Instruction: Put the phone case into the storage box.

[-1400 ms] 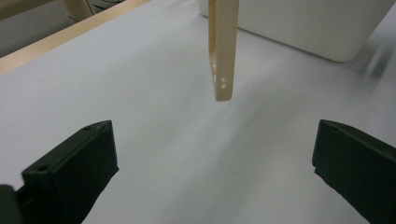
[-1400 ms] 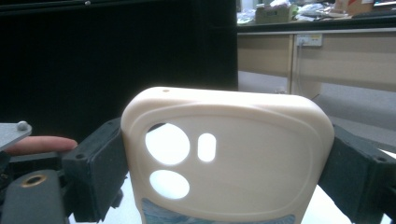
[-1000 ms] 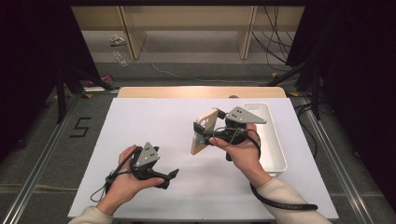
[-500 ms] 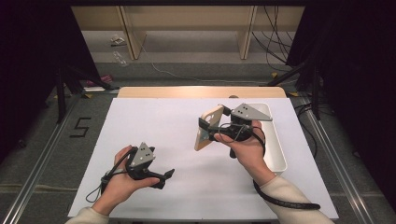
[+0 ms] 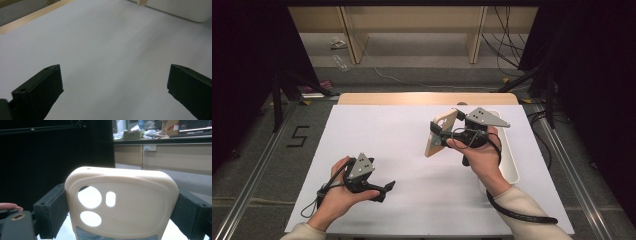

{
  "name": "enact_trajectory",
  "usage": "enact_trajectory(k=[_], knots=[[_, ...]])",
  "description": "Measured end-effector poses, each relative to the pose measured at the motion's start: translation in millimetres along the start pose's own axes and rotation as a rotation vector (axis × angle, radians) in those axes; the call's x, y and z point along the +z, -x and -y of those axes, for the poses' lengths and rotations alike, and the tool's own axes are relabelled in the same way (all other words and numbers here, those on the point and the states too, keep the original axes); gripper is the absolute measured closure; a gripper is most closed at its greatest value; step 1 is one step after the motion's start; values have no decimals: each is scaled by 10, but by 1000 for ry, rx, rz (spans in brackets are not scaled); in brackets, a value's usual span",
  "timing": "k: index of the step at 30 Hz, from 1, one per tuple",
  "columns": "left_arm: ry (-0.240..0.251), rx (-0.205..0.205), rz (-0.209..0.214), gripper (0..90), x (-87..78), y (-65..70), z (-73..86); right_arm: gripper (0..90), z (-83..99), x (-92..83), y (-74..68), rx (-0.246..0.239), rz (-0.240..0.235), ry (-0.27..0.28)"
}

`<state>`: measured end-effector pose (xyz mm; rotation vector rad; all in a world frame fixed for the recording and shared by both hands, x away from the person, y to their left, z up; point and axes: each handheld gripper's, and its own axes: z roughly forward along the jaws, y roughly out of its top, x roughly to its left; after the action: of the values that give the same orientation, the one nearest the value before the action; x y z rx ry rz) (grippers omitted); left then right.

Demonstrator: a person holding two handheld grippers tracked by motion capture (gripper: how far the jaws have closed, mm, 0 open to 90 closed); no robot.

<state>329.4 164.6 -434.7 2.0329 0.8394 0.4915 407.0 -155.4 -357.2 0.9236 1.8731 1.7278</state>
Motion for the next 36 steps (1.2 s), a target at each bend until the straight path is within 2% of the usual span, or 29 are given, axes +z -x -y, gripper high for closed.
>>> enact_trajectory(k=[36], knots=[[-2, -15, -29, 0, -32, -81, 36, 121, -84, -91, 141, 8, 59, 11]])
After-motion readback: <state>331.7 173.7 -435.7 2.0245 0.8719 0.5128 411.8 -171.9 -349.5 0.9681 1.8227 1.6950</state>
